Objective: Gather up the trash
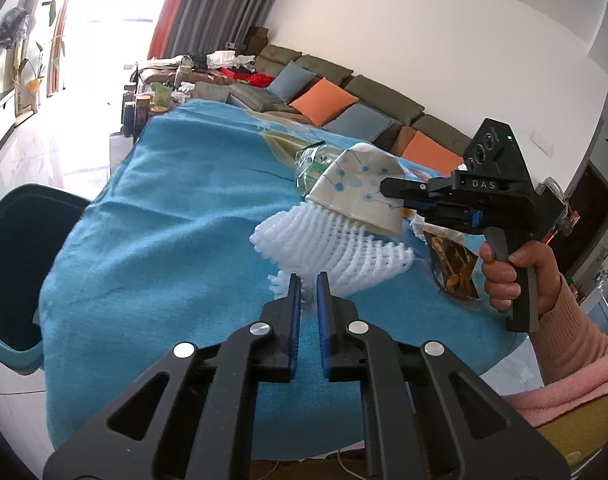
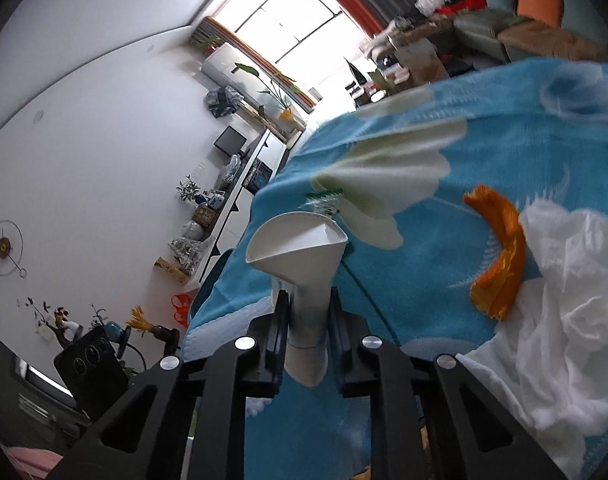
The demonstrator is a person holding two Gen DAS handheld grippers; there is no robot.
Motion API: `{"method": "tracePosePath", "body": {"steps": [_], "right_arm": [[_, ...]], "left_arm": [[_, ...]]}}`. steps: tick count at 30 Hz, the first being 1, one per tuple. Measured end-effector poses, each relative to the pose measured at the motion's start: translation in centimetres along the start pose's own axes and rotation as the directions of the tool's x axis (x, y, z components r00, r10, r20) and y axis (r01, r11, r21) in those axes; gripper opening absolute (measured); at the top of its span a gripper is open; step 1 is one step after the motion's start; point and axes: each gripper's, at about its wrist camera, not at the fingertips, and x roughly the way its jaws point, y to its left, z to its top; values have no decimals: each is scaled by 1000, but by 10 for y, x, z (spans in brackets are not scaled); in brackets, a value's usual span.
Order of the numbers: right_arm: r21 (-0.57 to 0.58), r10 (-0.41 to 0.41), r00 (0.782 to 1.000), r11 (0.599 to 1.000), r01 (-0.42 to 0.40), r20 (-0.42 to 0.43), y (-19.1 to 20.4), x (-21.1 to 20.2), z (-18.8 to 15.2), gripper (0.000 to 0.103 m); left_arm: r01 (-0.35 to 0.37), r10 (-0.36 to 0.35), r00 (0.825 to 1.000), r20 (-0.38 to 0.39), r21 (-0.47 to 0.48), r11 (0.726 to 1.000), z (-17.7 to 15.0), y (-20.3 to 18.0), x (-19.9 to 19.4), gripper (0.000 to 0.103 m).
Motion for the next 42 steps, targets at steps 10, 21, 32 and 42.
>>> {"method": "tracePosePath", "body": {"steps": [10, 21, 32, 42], "right_arm": [[-68, -6, 998, 998, 10, 55, 21, -11, 1, 17], [-140, 14, 999, 990, -6, 53, 50, 6, 6, 17], [-178, 45, 999, 983, -39, 30, 69, 26, 9, 17], [-210, 70, 998, 975, -69, -3, 87, 46, 8, 17]], "left_arm": [[-43, 41, 998, 54, 23, 999, 4, 1, -24, 8], [-105, 103, 989, 108, 10, 994, 7, 10, -51, 8], [-168, 170, 975, 141, -24, 985, 3, 24, -76, 8], [-223, 228, 961, 157, -53, 973, 2, 32, -94, 8]]}}
